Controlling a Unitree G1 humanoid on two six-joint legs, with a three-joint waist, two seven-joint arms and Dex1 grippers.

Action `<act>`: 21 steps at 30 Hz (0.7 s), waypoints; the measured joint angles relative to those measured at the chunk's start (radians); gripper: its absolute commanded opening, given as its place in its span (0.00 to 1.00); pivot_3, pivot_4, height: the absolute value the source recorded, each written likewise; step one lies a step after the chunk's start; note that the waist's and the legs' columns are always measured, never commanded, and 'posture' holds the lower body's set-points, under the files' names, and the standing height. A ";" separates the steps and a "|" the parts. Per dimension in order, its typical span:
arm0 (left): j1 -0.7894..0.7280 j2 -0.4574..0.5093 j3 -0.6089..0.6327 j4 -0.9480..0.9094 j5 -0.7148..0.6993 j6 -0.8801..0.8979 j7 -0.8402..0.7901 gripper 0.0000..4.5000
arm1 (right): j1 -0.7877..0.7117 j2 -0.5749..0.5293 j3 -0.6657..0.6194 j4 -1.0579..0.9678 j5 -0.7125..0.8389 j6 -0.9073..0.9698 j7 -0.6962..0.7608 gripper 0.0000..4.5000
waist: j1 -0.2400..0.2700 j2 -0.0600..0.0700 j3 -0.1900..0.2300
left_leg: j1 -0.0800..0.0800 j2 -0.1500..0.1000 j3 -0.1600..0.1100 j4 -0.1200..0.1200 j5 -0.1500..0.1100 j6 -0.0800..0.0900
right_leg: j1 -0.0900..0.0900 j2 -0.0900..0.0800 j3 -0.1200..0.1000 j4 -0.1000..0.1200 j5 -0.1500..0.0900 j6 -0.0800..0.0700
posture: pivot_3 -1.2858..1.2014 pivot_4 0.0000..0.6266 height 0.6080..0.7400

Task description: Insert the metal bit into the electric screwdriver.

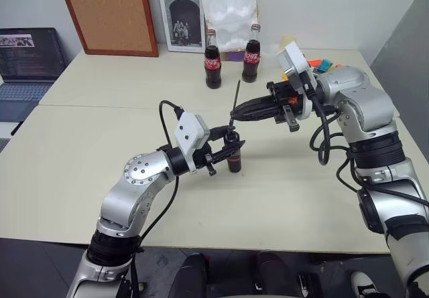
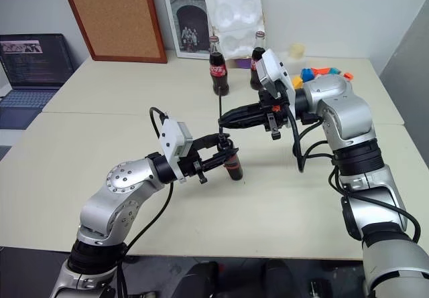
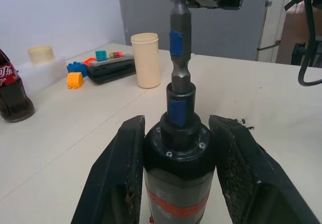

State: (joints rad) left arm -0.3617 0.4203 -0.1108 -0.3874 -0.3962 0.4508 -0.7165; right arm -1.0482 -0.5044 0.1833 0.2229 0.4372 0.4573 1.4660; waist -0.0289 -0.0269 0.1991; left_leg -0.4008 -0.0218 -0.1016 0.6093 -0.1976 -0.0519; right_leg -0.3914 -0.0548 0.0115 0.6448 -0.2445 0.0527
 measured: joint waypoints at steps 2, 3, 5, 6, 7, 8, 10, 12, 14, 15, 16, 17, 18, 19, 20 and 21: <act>0.000 0.000 0.000 0.000 0.000 0.000 0.000 0.38 | -0.005 0.002 0.005 0.006 -0.009 -0.015 0.005 0.02 | 0.000 0.000 0.000 | 0.000 0.000 0.000 0.000 0.000 0.000 | 0.000 0.000 0.000 0.000 0.000 0.000 | 0.52 0.24 1.00; 0.000 0.000 0.000 0.000 0.000 0.000 0.000 0.38 | -0.006 0.003 0.005 0.008 -0.011 -0.019 0.006 0.02 | 0.000 0.000 0.000 | 0.000 0.000 0.000 0.000 0.000 0.000 | 0.000 0.000 0.000 0.000 0.000 0.000 | 0.52 0.24 1.00; 0.000 0.000 0.000 0.000 0.000 0.000 0.000 0.38 | -0.008 0.009 0.005 0.016 -0.015 -0.029 0.007 0.02 | 0.000 0.000 0.000 | 0.000 0.000 0.000 0.000 0.000 0.000 | 0.000 0.000 0.000 0.000 0.000 0.000 | 0.52 0.24 1.00; 0.000 0.000 0.000 0.000 0.000 0.000 0.000 0.38 | -0.009 0.011 0.006 0.018 -0.017 -0.031 0.007 0.02 | 0.000 0.000 0.000 | 0.000 0.000 0.000 0.000 0.000 0.000 | 0.000 0.000 0.000 0.000 0.000 0.000 | 0.52 0.24 1.00; 0.000 0.000 0.000 0.001 0.000 0.000 0.000 0.38 | -0.012 0.012 0.007 0.019 -0.019 -0.033 0.007 0.02 | 0.000 0.000 0.000 | 0.000 0.000 0.000 0.000 0.000 0.000 | 0.000 0.000 0.000 0.000 0.000 0.000 | 0.52 0.24 1.00; 0.000 0.000 0.000 0.001 0.000 0.000 0.000 0.38 | -0.013 0.014 0.008 0.019 -0.021 -0.035 0.007 0.02 | 0.000 0.000 0.000 | 0.000 0.000 0.000 0.000 0.000 0.000 | 0.000 0.000 0.000 0.000 0.000 0.000 | 0.52 0.24 1.00; 0.000 0.000 0.000 0.001 0.000 0.000 0.000 0.38 | -0.013 0.016 0.009 0.019 -0.022 -0.036 0.007 0.02 | 0.000 0.000 0.000 | 0.000 0.000 0.000 0.000 0.000 0.000 | 0.000 0.000 0.000 0.000 0.000 0.000 | 0.52 0.24 1.00; 0.000 0.000 0.001 0.001 0.001 0.000 0.000 0.38 | -0.013 0.016 0.009 0.019 -0.022 -0.037 0.007 0.02 | 0.000 0.000 0.000 | 0.000 0.000 0.000 0.000 0.000 0.000 | 0.000 0.000 0.000 0.000 0.000 0.000 | 0.52 0.24 1.00; 0.000 0.000 0.001 0.001 0.001 0.000 0.000 0.38 | -0.013 0.016 0.010 0.019 -0.022 -0.037 0.007 0.02 | 0.000 0.000 0.000 | 0.000 0.000 0.000 0.000 0.000 0.000 | 0.000 0.000 0.000 0.000 0.000 0.000 | 0.52 0.24 1.00; 0.000 0.000 0.001 0.001 0.001 0.000 0.000 0.38 | -0.013 0.016 0.010 0.019 -0.022 -0.037 0.007 0.02 | 0.000 0.000 0.000 | 0.000 0.000 0.000 0.000 0.000 0.000 | 0.000 0.000 0.000 0.000 0.000 0.000 | 0.52 0.24 1.00; 0.000 0.001 0.001 0.001 0.001 0.000 0.000 0.38 | -0.012 0.016 0.010 0.018 -0.022 -0.037 0.007 0.02 | 0.000 0.000 0.000 | 0.000 0.000 0.000 0.000 0.000 0.000 | 0.000 0.000 0.000 0.000 0.000 0.000 | 0.52 0.24 1.00; 0.000 0.001 0.002 0.001 0.001 0.000 0.000 0.38 | -0.012 0.015 0.010 0.017 -0.022 -0.037 0.007 0.02 | 0.000 0.000 0.000 | 0.000 0.000 0.000 0.000 0.000 0.000 | 0.000 0.000 0.000 0.000 0.000 0.000 | 0.52 0.24 1.00; 0.000 0.001 0.002 0.001 0.001 0.000 0.000 0.38 | -0.011 0.015 0.010 0.017 -0.022 -0.037 0.007 0.02 | 0.000 0.000 0.000 | 0.000 0.000 0.000 0.000 0.000 0.000 | 0.000 0.000 0.000 0.000 0.000 0.000 | 0.52 0.24 1.00; 0.000 0.001 0.002 0.001 0.001 0.000 0.000 0.38 | -0.011 0.015 0.010 0.016 -0.022 -0.037 0.007 0.02 | 0.000 0.000 0.000 | 0.000 0.000 0.000 0.000 0.000 0.000 | 0.000 0.000 0.000 0.000 0.000 0.000 | 0.52 0.24 1.00; 0.000 0.001 0.002 0.001 0.001 0.000 0.000 0.38 | -0.009 0.014 0.010 0.015 -0.022 -0.037 0.007 0.02 | 0.000 0.000 0.000 | 0.000 0.000 0.000 0.000 0.000 0.000 | 0.000 0.000 0.000 0.000 0.000 0.000 | 0.52 0.24 1.00; 0.000 0.001 0.002 0.001 0.002 0.000 0.000 0.38 | -0.007 0.013 0.010 0.013 -0.022 -0.037 0.007 0.02 | 0.000 0.000 0.000 | 0.000 0.000 0.000 0.000 0.000 0.000 | 0.000 0.000 0.000 0.000 0.000 0.000 | 0.52 0.24 1.00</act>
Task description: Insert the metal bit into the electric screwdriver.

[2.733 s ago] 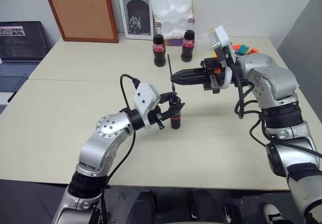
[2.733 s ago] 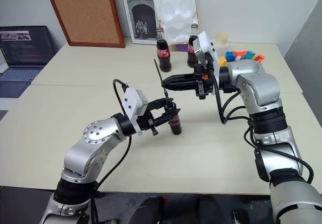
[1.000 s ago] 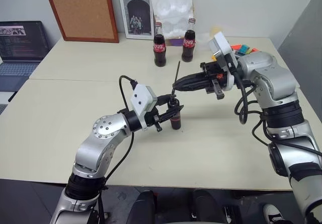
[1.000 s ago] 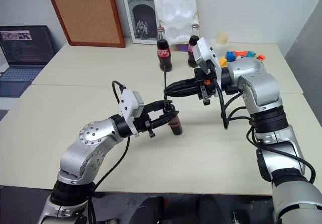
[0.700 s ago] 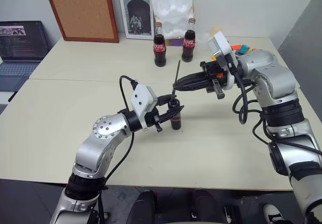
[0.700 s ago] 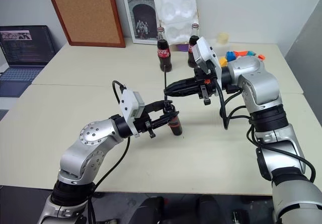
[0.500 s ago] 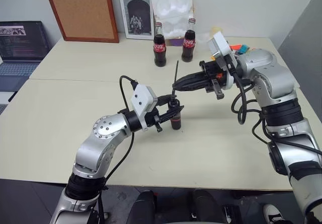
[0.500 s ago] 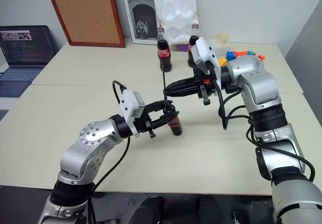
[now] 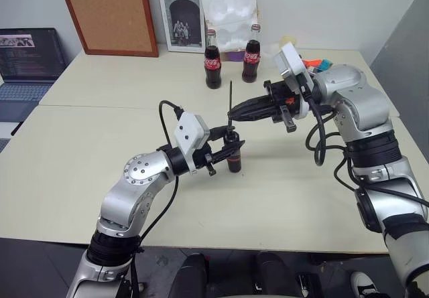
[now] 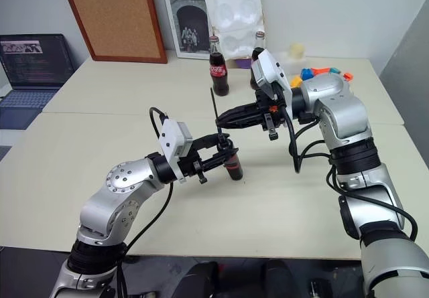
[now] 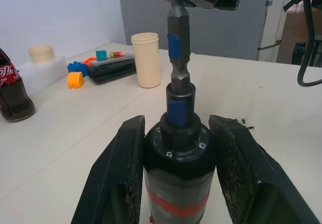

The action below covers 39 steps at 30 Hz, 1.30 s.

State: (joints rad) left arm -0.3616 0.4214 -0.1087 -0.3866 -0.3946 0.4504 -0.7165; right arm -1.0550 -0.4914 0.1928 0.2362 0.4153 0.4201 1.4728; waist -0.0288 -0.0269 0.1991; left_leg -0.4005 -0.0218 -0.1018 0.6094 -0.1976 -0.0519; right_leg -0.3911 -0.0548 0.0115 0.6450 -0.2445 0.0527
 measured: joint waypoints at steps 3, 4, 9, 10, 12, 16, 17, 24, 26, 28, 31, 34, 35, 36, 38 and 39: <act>0.000 0.000 0.000 0.000 0.000 -0.001 0.000 0.38 | 0.011 -0.002 0.000 -0.006 0.000 0.000 -0.001 0.02 | 0.000 0.000 0.000 | 0.000 0.000 0.000 0.000 0.000 0.000 | 0.000 0.000 0.000 0.000 0.000 0.000 | 0.52 0.24 1.00; 0.000 0.000 0.000 0.000 0.000 0.000 0.000 0.38 | 0.012 -0.003 0.000 -0.007 0.000 -0.001 -0.001 0.02 | 0.000 0.000 0.000 | 0.000 0.000 0.000 0.000 0.000 0.000 | 0.000 0.000 0.000 0.000 0.000 0.000 | 0.52 0.24 1.00; -0.001 0.002 0.000 0.001 0.000 0.000 -0.001 0.38 | 0.024 -0.005 0.001 -0.020 -0.001 -0.021 -0.001 0.02 | 0.000 0.000 0.000 | 0.000 0.000 0.000 0.000 0.000 0.000 | 0.000 0.000 0.000 0.000 0.000 0.000 | 0.52 0.24 1.00; -0.001 0.003 0.000 0.001 0.000 0.000 -0.002 0.38 | 0.025 -0.006 0.002 -0.023 -0.001 -0.022 -0.001 0.02 | 0.000 0.000 0.000 | 0.000 0.000 0.000 0.000 0.000 0.000 | 0.000 0.000 0.000 0.000 0.000 0.000 | 0.52 0.24 1.00; -0.001 0.004 0.000 0.001 0.000 0.000 -0.003 0.38 | 0.026 -0.009 0.003 -0.026 -0.001 -0.022 -0.001 0.02 | 0.000 0.000 0.000 | 0.000 0.000 0.000 0.000 0.000 0.000 | 0.000 0.000 0.000 0.000 0.000 0.000 | 0.52 0.24 1.00; -0.001 0.005 0.000 0.001 0.000 0.000 -0.003 0.38 | 0.034 -0.010 0.005 -0.036 -0.001 -0.033 -0.004 0.02 | 0.000 0.000 0.000 | 0.000 0.000 0.000 0.000 0.000 0.000 | 0.000 0.000 0.000 0.000 0.000 0.000 | 0.52 0.24 1.00; -0.001 0.005 0.000 0.001 0.000 0.000 -0.003 0.38 | 0.035 -0.009 0.005 -0.036 -0.001 -0.035 -0.005 0.02 | 0.000 0.000 0.000 | 0.000 0.000 0.000 0.000 0.000 0.000 | 0.000 0.000 0.000 0.000 0.000 0.000 | 0.52 0.24 1.00; -0.001 0.007 0.001 0.002 0.000 0.000 -0.003 0.38 | 0.038 -0.009 0.007 -0.036 -0.002 -0.051 -0.012 0.02 | 0.000 0.000 0.000 | 0.001 0.000 0.000 0.000 0.000 0.000 | 0.001 0.000 0.000 0.000 0.000 0.000 | 0.52 0.24 1.00; -0.001 0.007 0.001 0.002 0.000 0.000 -0.003 0.38 | 0.038 -0.009 0.008 -0.035 -0.004 -0.061 -0.015 0.02 | 0.000 0.000 0.000 | 0.001 0.000 0.000 0.000 0.000 0.000 | 0.001 0.000 0.000 0.000 0.000 0.000 | 0.52 0.24 1.00; -0.001 0.007 0.001 0.003 0.000 0.000 -0.003 0.38 | 0.038 -0.008 0.008 -0.034 -0.005 -0.061 -0.017 0.02 | 0.000 0.000 0.000 | 0.001 0.000 0.000 0.000 0.000 0.000 | 0.001 0.000 0.000 0.000 0.000 0.000 | 0.52 0.24 1.00; -0.002 0.007 0.000 0.004 0.001 0.000 -0.004 0.38 | 0.038 -0.007 0.009 -0.034 -0.005 -0.060 -0.017 0.02 | 0.000 0.000 0.000 | 0.001 0.000 0.000 0.000 0.000 0.000 | 0.001 0.000 0.000 0.000 0.000 0.000 | 0.52 0.24 1.00; -0.002 0.009 -0.002 0.007 0.002 -0.003 -0.013 0.38 | 0.037 -0.004 0.010 -0.032 -0.004 -0.054 -0.019 0.02 | 0.000 0.000 0.000 | 0.001 0.000 0.000 0.000 0.000 0.000 | 0.001 0.000 0.000 0.000 0.000 0.000 | 0.52 0.24 1.00; -0.002 0.009 -0.002 0.007 0.002 -0.003 -0.013 0.38 | 0.037 -0.002 0.010 -0.032 -0.004 -0.050 -0.019 0.02 | 0.000 0.000 0.000 | 0.001 0.000 0.000 0.000 0.000 0.000 | 0.001 0.000 0.000 0.000 0.000 0.000 | 0.52 0.24 1.00; -0.002 0.009 -0.002 0.008 0.002 -0.003 -0.013 0.38 | 0.034 -0.001 0.010 -0.029 -0.004 -0.042 -0.019 0.02 | 0.000 0.000 0.000 | 0.001 0.000 0.000 0.000 0.000 0.000 | 0.001 0.000 0.000 0.000 0.000 0.000 | 0.52 0.24 1.00; -0.003 0.009 -0.001 0.008 0.002 -0.003 -0.013 0.38 | 0.029 0.001 0.010 -0.025 -0.004 -0.032 -0.019 0.02 | 0.000 0.000 0.000 | 0.001 0.000 0.000 0.000 0.000 0.000 | 0.001 0.000 0.000 0.000 0.000 0.000 | 0.52 0.24 1.00; -0.003 0.009 -0.001 0.008 0.002 -0.003 -0.013 0.38 | 0.025 0.002 0.011 -0.022 -0.004 -0.020 -0.019 0.02 | 0.000 0.000 0.000 | 0.001 0.000 0.000 0.000 0.000 0.000 | 0.001 0.000 0.000 0.000 0.000 0.000 | 0.52 0.24 1.00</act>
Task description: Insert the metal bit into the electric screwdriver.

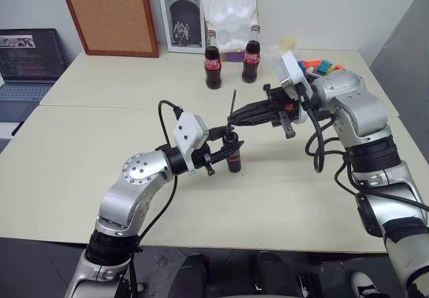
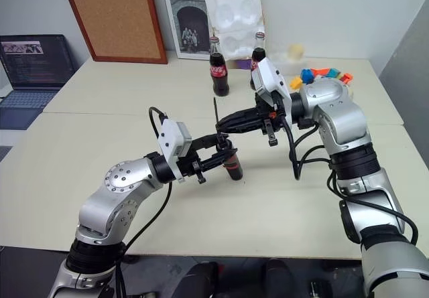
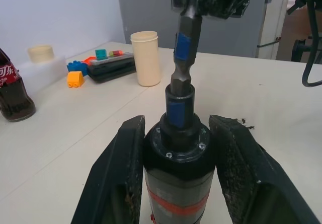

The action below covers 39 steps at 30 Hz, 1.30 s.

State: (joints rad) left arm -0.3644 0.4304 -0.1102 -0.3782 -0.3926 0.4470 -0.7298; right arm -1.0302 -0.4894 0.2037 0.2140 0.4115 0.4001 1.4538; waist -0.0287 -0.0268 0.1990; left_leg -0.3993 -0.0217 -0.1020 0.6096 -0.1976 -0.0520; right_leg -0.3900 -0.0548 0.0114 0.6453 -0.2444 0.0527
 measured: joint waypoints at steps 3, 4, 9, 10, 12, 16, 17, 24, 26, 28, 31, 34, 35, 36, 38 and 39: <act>0.000 0.001 0.000 0.000 0.000 0.000 -0.002 0.38 | -0.003 0.000 0.001 0.000 0.001 0.014 0.003 0.02 | 0.000 0.000 0.000 | 0.000 0.000 0.000 0.000 0.000 0.000 | 0.000 0.000 0.000 0.000 0.000 0.000 | 0.52 0.24 1.00; 0.000 0.003 0.000 0.000 0.000 -0.001 -0.004 0.38 | -0.004 -0.001 0.003 0.000 0.001 0.014 0.004 0.02 | 0.000 0.000 0.000 | 0.000 0.000 0.000 0.000 0.000 0.000 | 0.000 0.000 0.000 0.000 0.000 0.000 | 0.52 0.24 1.00; -0.008 0.020 -0.001 0.004 0.000 -0.003 -0.029 0.38 | -0.023 -0.001 0.022 0.012 -0.001 0.007 0.022 0.02 | 0.000 0.000 0.000 | 0.000 0.000 0.000 0.000 0.000 0.000 | 0.000 0.000 0.000 0.000 0.000 0.000 | 0.52 0.24 1.00; -0.013 0.023 -0.001 0.011 0.000 -0.005 -0.036 0.38 | -0.029 -0.001 0.025 0.019 -0.001 0.007 0.025 0.02 | 0.000 0.000 0.000 | 0.000 0.000 0.000 0.000 0.000 0.000 | 0.000 0.000 0.000 0.000 0.000 0.000 | 0.52 0.24 1.00; -0.022 0.027 -0.001 0.026 0.000 -0.016 -0.052 0.38 | -0.041 -0.001 0.033 0.031 -0.002 0.007 0.029 0.02 | 0.000 0.000 0.000 | 0.000 0.000 0.000 0.000 0.000 0.000 | 0.000 0.000 0.000 0.000 0.000 0.000 | 0.52 0.24 1.00; -0.024 0.034 0.000 0.034 0.000 -0.029 -0.069 0.38 | -0.050 -0.001 0.038 0.048 -0.003 0.002 0.039 0.02 | 0.000 0.000 0.000 | 0.000 0.000 0.000 0.000 0.000 0.000 | 0.000 0.000 0.000 0.000 0.000 0.000 | 0.52 0.24 1.00; -0.024 0.036 -0.001 0.035 0.000 -0.032 -0.072 0.38 | -0.050 -0.001 0.039 0.050 -0.002 0.000 0.041 0.02 | 0.000 0.000 0.000 | 0.000 0.000 0.000 0.000 0.000 0.000 | 0.000 0.000 0.000 0.000 0.000 0.000 | 0.52 0.24 1.00; -0.033 0.047 -0.001 0.057 0.000 -0.053 -0.112 0.38 | -0.052 -0.001 0.055 0.061 -0.002 -0.025 0.049 0.02 | 0.000 0.000 0.000 | 0.001 0.000 0.000 0.000 0.000 0.000 | 0.000 0.000 0.000 0.000 0.000 0.000 | 0.52 0.24 1.00; -0.036 0.047 -0.003 0.066 0.000 -0.064 -0.116 0.38 | -0.053 -0.001 0.056 0.065 -0.002 -0.029 0.050 0.02 | 0.000 0.000 0.000 | 0.001 0.000 0.000 0.000 0.000 0.000 | 0.000 0.000 0.000 0.000 0.000 0.000 | 0.52 0.24 1.00; -0.043 0.046 -0.005 0.074 0.000 -0.066 -0.125 0.38 | -0.051 -0.005 0.074 0.069 -0.011 -0.032 0.050 0.02 | 0.000 0.000 0.000 | 0.001 0.000 0.000 0.000 0.000 0.000 | 0.000 0.000 0.000 0.000 0.000 0.000 | 0.52 0.24 1.00; -0.051 0.043 -0.007 0.084 -0.001 -0.066 -0.130 0.38 | -0.047 -0.010 0.076 0.072 -0.012 -0.042 0.051 0.02 | 0.000 0.001 -0.001 | 0.000 0.000 0.000 0.000 0.000 0.000 | 0.000 0.000 0.000 0.000 0.000 0.000 | 0.52 0.24 1.00; -0.057 0.034 -0.009 0.095 -0.001 -0.067 -0.132 0.38 | -0.047 -0.016 0.076 0.073 -0.012 -0.048 0.051 0.02 | 0.000 0.001 -0.001 | 0.000 0.000 0.000 0.000 0.000 0.000 | 0.000 0.000 0.000 0.000 0.000 0.000 | 0.52 0.24 1.00; -0.059 0.033 -0.009 0.097 -0.001 -0.068 -0.132 0.38 | -0.047 -0.017 0.075 0.075 -0.012 -0.051 0.051 0.02 | 0.000 0.001 -0.001 | 0.001 0.000 0.000 0.000 0.000 0.000 | 0.001 0.000 0.000 0.000 0.000 0.000 | 0.52 0.24 1.00; -0.060 0.032 -0.010 0.099 0.000 -0.068 -0.132 0.38 | -0.047 -0.018 0.075 0.076 -0.012 -0.053 0.051 0.02 | 0.000 0.001 -0.001 | 0.001 0.000 0.000 0.000 0.000 0.000 | 0.001 0.000 0.000 0.000 0.000 0.000 | 0.52 0.24 1.00; -0.063 0.026 -0.010 0.106 0.000 -0.070 -0.133 0.38 | -0.047 -0.021 0.074 0.078 -0.012 -0.053 0.050 0.02 | 0.000 0.001 -0.001 | 0.001 0.000 0.000 0.000 0.000 0.000 | 0.001 0.000 0.000 0.000 0.000 0.000 | 0.52 0.24 1.00; -0.064 0.024 -0.011 0.109 0.000 -0.072 -0.133 0.38 | -0.047 -0.022 0.073 0.080 -0.012 -0.053 0.050 0.02 | 0.000 0.001 -0.001 | 0.001 0.000 0.000 0.000 0.000 0.000 | 0.001 0.000 0.000 0.000 0.000 0.000 | 0.52 0.24 1.00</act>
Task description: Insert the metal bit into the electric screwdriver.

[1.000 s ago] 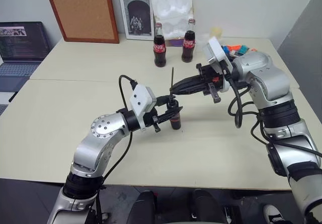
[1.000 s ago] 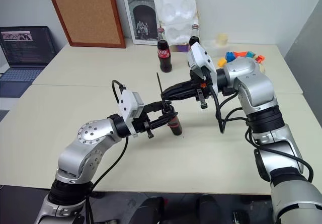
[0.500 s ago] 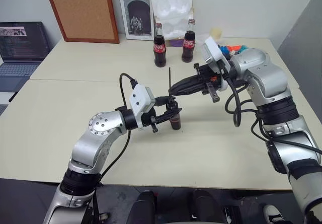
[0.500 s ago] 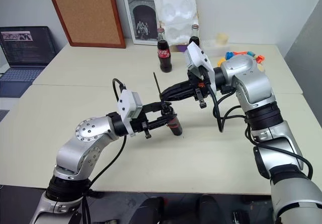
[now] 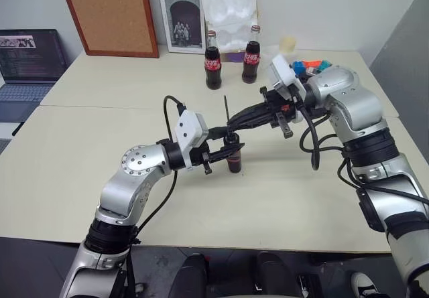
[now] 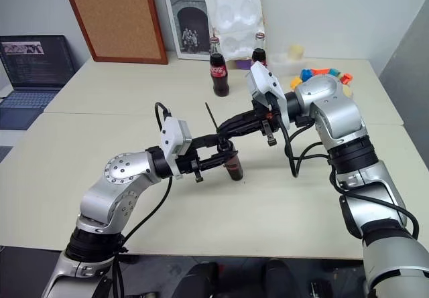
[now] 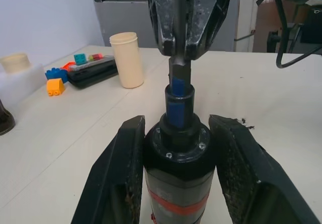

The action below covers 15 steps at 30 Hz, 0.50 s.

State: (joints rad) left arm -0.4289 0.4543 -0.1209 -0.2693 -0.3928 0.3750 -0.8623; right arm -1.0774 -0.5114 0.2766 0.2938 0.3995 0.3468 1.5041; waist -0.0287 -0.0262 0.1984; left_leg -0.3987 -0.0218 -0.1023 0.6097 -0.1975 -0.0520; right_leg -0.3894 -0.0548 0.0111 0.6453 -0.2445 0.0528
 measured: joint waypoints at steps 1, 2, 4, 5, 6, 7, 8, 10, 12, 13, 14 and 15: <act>-0.002 0.000 -0.001 0.003 0.000 -0.001 0.000 0.38 | 0.000 -0.001 -0.001 0.002 0.000 0.000 0.000 0.02 | 0.000 0.000 0.000 | 0.000 0.000 0.000 0.000 0.000 0.000 | 0.000 0.000 0.000 0.000 0.000 0.000 | 0.52 0.24 1.00; -0.004 0.000 -0.002 0.005 0.001 -0.002 0.000 0.38 | 0.000 -0.001 -0.002 0.003 0.000 0.000 0.000 0.02 | 0.000 0.000 0.000 | 0.000 0.000 0.000 0.000 0.000 0.000 | 0.000 0.000 0.000 0.000 0.000 0.000 | 0.52 0.24 1.00; -0.008 0.000 -0.006 0.009 0.004 -0.007 0.000 0.38 | 0.004 -0.002 -0.007 0.003 0.000 0.003 -0.001 0.02 | 0.000 0.000 0.000 | 0.000 0.000 0.000 0.000 0.000 0.000 | 0.000 0.000 0.000 0.000 0.000 0.000 | 0.52 0.24 1.00; -0.011 0.000 -0.009 0.012 0.007 -0.010 0.000 0.38 | 0.005 -0.003 -0.010 0.003 0.000 0.006 -0.001 0.06 | 0.000 0.000 0.000 | 0.000 0.000 0.000 0.000 0.000 0.000 | 0.000 0.000 0.000 0.000 0.000 0.000 | 0.52 0.24 1.00; -0.014 -0.001 -0.011 0.016 0.008 -0.012 -0.001 0.38 | 0.005 -0.005 -0.011 0.003 0.000 0.009 -0.001 0.10 | 0.000 0.000 0.000 | 0.000 0.000 0.000 0.000 0.000 0.000 | 0.000 0.000 0.000 0.000 0.000 0.000 | 0.52 0.24 1.00; -0.019 -0.004 -0.014 0.023 0.010 -0.016 -0.003 0.38 | 0.006 -0.010 -0.009 0.004 -0.005 0.014 -0.002 0.13 | 0.000 0.000 0.000 | 0.000 0.000 0.000 0.000 0.000 0.000 | 0.000 0.000 0.000 0.000 0.000 0.000 | 0.52 0.24 1.00; -0.024 -0.011 -0.020 0.029 0.012 -0.018 -0.004 0.38 | 0.011 -0.016 -0.001 0.010 -0.017 0.022 -0.002 0.19 | 0.001 0.000 0.000 | 0.000 0.000 0.000 0.000 0.000 0.000 | 0.000 0.000 0.000 0.000 0.000 0.000 | 0.52 0.24 1.00; -0.035 -0.017 -0.030 0.037 0.018 -0.024 -0.006 0.38 | 0.023 -0.022 0.003 0.021 -0.027 0.038 -0.002 0.30 | 0.001 0.000 0.000 | 0.000 0.000 0.000 0.000 0.000 0.000 | 0.000 0.000 0.000 0.000 0.000 0.000 | 0.52 0.24 1.00; -0.040 -0.024 -0.040 0.044 0.022 -0.035 -0.013 0.38 | 0.038 -0.029 0.002 0.031 -0.035 0.058 -0.003 0.41 | 0.000 0.000 0.000 | -0.001 0.000 0.000 0.000 0.000 0.000 | -0.001 0.000 0.000 0.000 0.000 0.000 | 0.52 0.24 1.00; -0.043 -0.026 -0.042 0.047 0.023 -0.037 -0.015 0.38 | 0.038 -0.030 0.001 0.031 -0.035 0.065 -0.004 0.44 | 0.000 0.000 0.000 | -0.001 0.000 0.000 0.000 0.000 0.000 | -0.001 0.000 0.000 0.000 0.000 0.000 | 0.52 0.24 1.00; -0.050 -0.029 -0.044 0.053 0.025 -0.038 -0.019 0.38 | 0.038 -0.034 0.000 0.030 -0.036 0.077 -0.006 0.50 | 0.000 0.000 0.000 | -0.001 0.000 0.000 0.000 0.000 0.000 | -0.001 0.000 0.000 0.000 0.000 0.000 | 0.52 0.24 1.00; -0.053 -0.030 -0.047 0.056 0.025 -0.041 -0.022 0.38 | 0.038 -0.038 -0.001 0.030 -0.036 0.086 -0.007 0.55 | 0.000 0.000 0.000 | -0.001 0.000 0.000 0.000 0.000 0.000 | -0.001 0.000 0.000 0.000 0.000 0.000 | 0.52 0.24 1.00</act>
State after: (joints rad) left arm -0.4823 0.4244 -0.1678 -0.2131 -0.3675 0.3335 -0.8846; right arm -1.0391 -0.5493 0.2751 0.3238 0.3637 0.4326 1.4968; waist -0.0288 -0.0259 0.1985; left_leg -0.3997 -0.0218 -0.1023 0.6094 -0.1976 -0.0520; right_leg -0.3904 -0.0548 0.0109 0.6451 -0.2445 0.0526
